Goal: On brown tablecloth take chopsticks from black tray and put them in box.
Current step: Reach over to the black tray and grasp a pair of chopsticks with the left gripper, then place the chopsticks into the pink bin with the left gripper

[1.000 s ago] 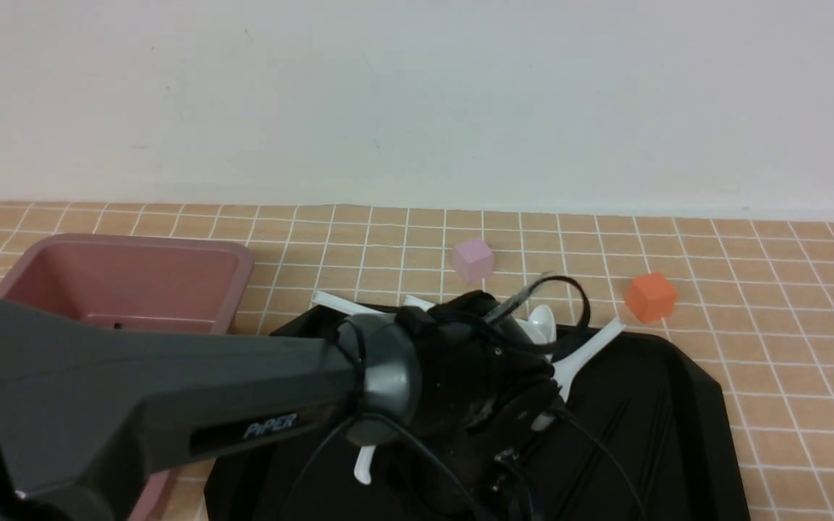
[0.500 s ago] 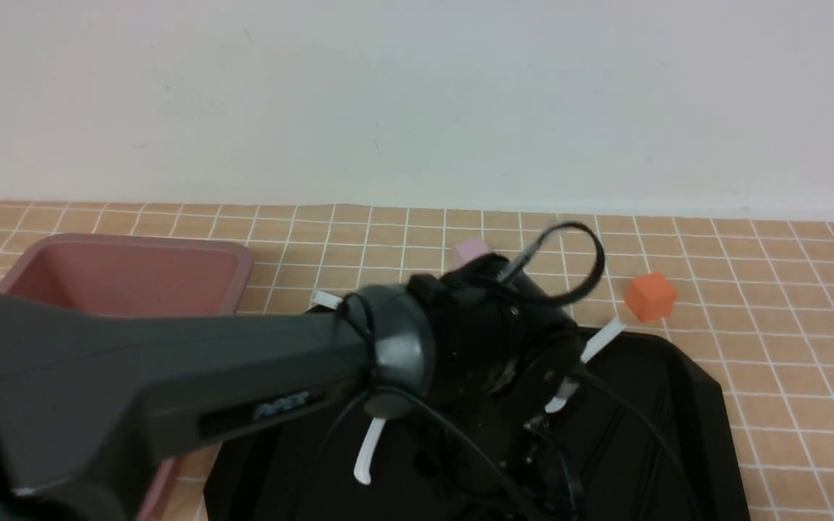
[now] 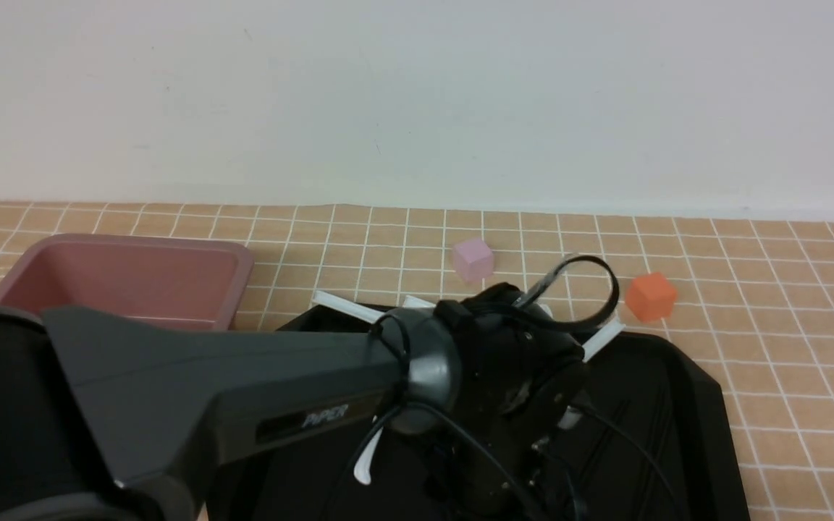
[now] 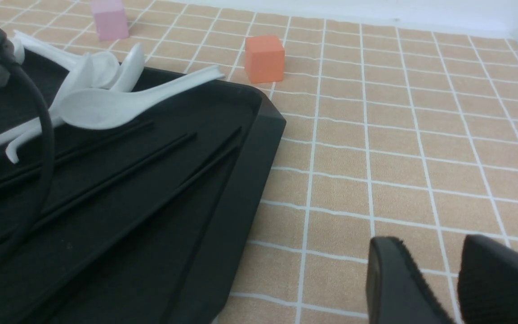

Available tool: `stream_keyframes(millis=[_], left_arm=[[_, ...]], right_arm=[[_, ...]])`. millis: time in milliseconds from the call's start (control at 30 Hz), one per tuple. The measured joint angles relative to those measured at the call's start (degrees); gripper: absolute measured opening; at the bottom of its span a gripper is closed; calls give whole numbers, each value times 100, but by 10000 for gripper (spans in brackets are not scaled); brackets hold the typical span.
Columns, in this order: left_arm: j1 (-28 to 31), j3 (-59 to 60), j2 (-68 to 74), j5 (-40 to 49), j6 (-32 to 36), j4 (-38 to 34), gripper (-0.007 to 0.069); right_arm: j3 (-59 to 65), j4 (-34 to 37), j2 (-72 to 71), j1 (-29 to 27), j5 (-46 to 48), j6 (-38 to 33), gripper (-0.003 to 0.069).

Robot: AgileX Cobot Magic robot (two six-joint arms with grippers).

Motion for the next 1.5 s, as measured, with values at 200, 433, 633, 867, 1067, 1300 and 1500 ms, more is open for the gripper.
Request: stream_keyframes(millis=[200, 433, 633, 867, 1067, 1300, 1500], left_arm=[[-33, 0, -66, -32, 176, -61, 119], [-51, -12, -802, 253, 239, -176, 119], [76, -136, -2193, 878, 230, 275, 119], [2155, 30, -3446, 1387, -214, 638, 119], [4127, 1263, -3752, 876, -411, 301, 119], [5227, 3072, -3575, -1653, -404, 128, 119], [5245, 3274, -3302, -2019, -322, 4, 132]], right_arm=[[0, 0, 0, 0, 0, 0, 239], [0, 0, 0, 0, 0, 0, 239], [0, 0, 0, 0, 0, 0, 239], [0, 0, 0, 0, 0, 0, 239], [0, 0, 0, 0, 0, 0, 239], [0, 0, 0, 0, 0, 0, 239], [0, 0, 0, 0, 0, 0, 239]])
